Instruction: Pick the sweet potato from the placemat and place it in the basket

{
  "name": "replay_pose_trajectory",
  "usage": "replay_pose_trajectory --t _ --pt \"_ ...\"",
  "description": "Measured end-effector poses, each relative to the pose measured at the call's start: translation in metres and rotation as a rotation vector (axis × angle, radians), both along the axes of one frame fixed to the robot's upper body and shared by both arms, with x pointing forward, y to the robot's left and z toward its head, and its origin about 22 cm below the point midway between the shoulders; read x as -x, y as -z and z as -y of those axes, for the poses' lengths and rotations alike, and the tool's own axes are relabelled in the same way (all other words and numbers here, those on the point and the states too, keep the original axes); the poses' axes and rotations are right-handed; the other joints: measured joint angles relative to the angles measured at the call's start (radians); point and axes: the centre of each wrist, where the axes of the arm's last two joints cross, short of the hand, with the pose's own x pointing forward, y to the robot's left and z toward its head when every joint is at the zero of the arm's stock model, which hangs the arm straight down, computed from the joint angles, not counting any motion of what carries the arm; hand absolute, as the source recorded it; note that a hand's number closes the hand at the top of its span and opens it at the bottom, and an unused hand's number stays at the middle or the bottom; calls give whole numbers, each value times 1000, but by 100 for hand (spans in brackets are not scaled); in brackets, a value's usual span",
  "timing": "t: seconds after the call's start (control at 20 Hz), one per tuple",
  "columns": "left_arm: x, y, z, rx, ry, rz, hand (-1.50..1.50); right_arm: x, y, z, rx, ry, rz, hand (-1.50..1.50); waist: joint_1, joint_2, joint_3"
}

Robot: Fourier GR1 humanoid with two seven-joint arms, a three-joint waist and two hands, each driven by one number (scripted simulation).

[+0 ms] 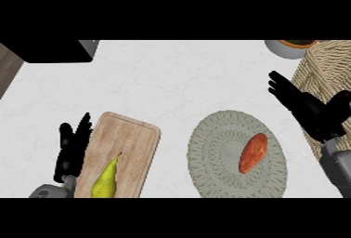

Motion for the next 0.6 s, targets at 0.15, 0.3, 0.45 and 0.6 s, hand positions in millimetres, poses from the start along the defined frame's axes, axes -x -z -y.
replay_pose_trajectory --t 0.15,0.3,0.45,0.6 --pt "-9 -18 -10 -17 11 51 0 -2 -5 14 -94 59 109 150 -6 -4 -14" --pt "-21 -41 -25 -43 38 143 0 -5 -22 37 -239 160 304 150 -19 -9 -20" --pt "-29 -54 -27 -22 88 182 0 -1 -25 29 -71 28 458 -150 -10 -7 -25" --pt "-35 -67 -35 -4 114 205 0 5 -9 -7 38 -9 583 -150 -2 -7 -28"
